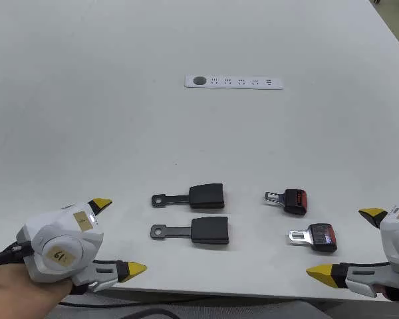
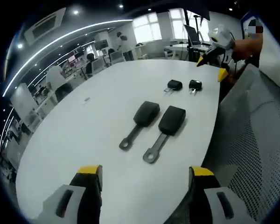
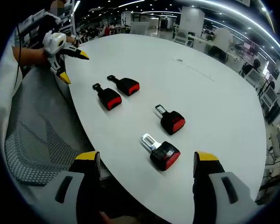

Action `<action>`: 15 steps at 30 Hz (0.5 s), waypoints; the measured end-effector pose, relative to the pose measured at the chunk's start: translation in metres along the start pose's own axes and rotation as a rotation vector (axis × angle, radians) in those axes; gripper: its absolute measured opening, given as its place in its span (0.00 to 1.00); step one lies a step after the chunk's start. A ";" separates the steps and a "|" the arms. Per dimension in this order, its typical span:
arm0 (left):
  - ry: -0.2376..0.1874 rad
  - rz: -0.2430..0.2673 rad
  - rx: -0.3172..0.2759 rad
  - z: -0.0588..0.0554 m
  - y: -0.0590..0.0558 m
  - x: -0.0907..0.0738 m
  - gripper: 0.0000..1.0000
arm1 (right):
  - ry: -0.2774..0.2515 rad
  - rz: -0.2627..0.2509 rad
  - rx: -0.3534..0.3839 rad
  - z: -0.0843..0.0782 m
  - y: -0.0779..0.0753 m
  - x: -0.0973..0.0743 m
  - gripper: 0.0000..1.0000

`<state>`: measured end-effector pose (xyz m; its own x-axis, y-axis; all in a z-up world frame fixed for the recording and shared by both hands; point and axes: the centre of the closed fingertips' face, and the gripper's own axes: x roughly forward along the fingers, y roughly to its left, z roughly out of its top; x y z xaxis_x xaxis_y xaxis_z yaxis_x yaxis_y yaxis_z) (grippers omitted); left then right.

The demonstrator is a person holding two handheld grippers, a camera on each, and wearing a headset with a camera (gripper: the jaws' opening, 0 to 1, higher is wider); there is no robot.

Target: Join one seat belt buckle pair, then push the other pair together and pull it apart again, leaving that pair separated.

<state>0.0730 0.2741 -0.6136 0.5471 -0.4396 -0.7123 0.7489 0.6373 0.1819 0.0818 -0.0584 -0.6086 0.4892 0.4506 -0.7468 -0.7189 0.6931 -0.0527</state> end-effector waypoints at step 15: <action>0.008 0.005 -0.004 -0.001 0.001 0.000 0.83 | -0.013 -0.011 -0.007 0.001 -0.004 0.001 0.91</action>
<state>0.0733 0.2752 -0.6136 0.5482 -0.4313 -0.7166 0.7443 0.6423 0.1828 0.0860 -0.0596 -0.6084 0.5032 0.4502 -0.7377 -0.7171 0.6939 -0.0657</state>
